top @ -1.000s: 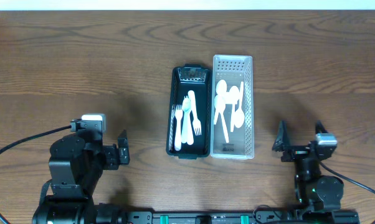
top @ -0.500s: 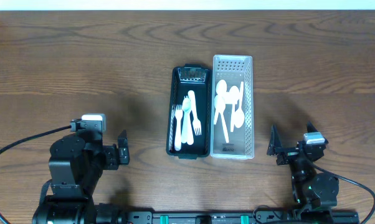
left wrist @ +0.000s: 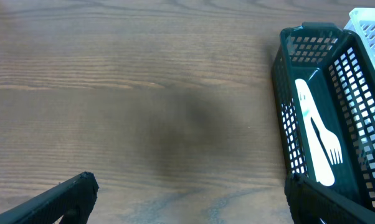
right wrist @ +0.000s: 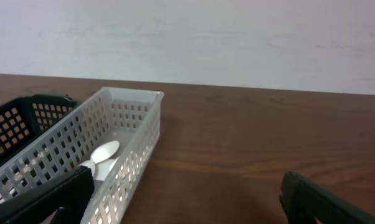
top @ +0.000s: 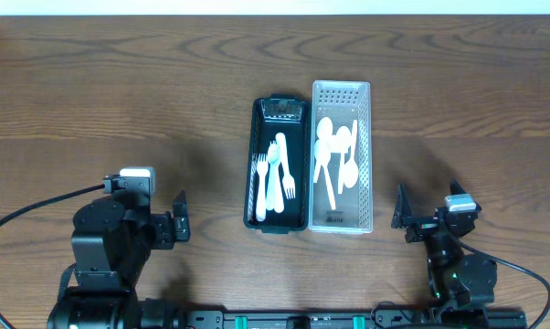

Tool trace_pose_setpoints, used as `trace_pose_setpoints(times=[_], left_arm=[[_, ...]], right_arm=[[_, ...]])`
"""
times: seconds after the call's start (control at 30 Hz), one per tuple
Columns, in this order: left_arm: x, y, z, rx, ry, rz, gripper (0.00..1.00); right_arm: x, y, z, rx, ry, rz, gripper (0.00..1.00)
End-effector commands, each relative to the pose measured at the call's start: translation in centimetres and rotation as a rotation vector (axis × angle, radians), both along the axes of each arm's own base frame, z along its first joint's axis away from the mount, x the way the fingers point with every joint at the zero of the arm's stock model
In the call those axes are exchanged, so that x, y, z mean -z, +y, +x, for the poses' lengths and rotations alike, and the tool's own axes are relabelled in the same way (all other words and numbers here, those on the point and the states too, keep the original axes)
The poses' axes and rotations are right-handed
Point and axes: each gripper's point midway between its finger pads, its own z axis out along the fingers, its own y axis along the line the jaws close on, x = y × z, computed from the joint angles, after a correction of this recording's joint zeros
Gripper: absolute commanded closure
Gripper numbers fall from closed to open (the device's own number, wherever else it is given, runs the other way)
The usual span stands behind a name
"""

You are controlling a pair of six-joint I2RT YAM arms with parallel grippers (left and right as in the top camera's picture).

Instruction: Pack container

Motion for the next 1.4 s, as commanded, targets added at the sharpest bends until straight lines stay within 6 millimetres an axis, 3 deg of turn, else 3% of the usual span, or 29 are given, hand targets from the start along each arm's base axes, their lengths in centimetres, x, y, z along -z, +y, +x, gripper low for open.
trace_pose_setpoints(times=[0.0, 0.43, 0.5, 0.6, 0.8, 0.93, 1.13, 1.37], left_arm=[[0.0, 0.2, 0.0, 0.001, -0.004, 0.02, 0.02], [-0.1, 0.2, -0.1, 0.002, -0.009, 0.023, 0.02], [-0.4, 1.2, -0.7, -0.002, -0.023, 0.109, 0.02], [-0.6, 1.1, -1.9, 0.003, -0.062, 0.103, 0.02], [2.3, 1.0, -3.4, 0.008, -0.145, 0.093, 0.02], [3.4, 0.4, -1.8, 0.024, -0.282, 0.074, 0.02], [2.5, 0.2, 1.7, 0.03, -0.542, 0.099, 0.02], [4.0, 0.2, 2.9, 0.044, -0.636, 0.151, 0.02]], right_arm=[[0.0, 0.4, -0.1, -0.021, -0.004, -0.014, 0.01], [0.0, 0.4, -0.1, -0.021, -0.004, -0.014, 0.01], [0.0, 0.4, -0.1, -0.02, -0.004, -0.014, 0.01], [0.0, 0.4, -0.1, -0.02, -0.004, -0.014, 0.01], [0.0, 0.4, -0.1, -0.02, -0.004, -0.014, 0.01], [0.0, 0.4, -0.1, -0.02, -0.004, -0.014, 0.01], [0.0, 0.4, -0.1, -0.02, -0.004, -0.014, 0.01], [0.0, 0.4, -0.1, -0.02, -0.004, -0.014, 0.01]])
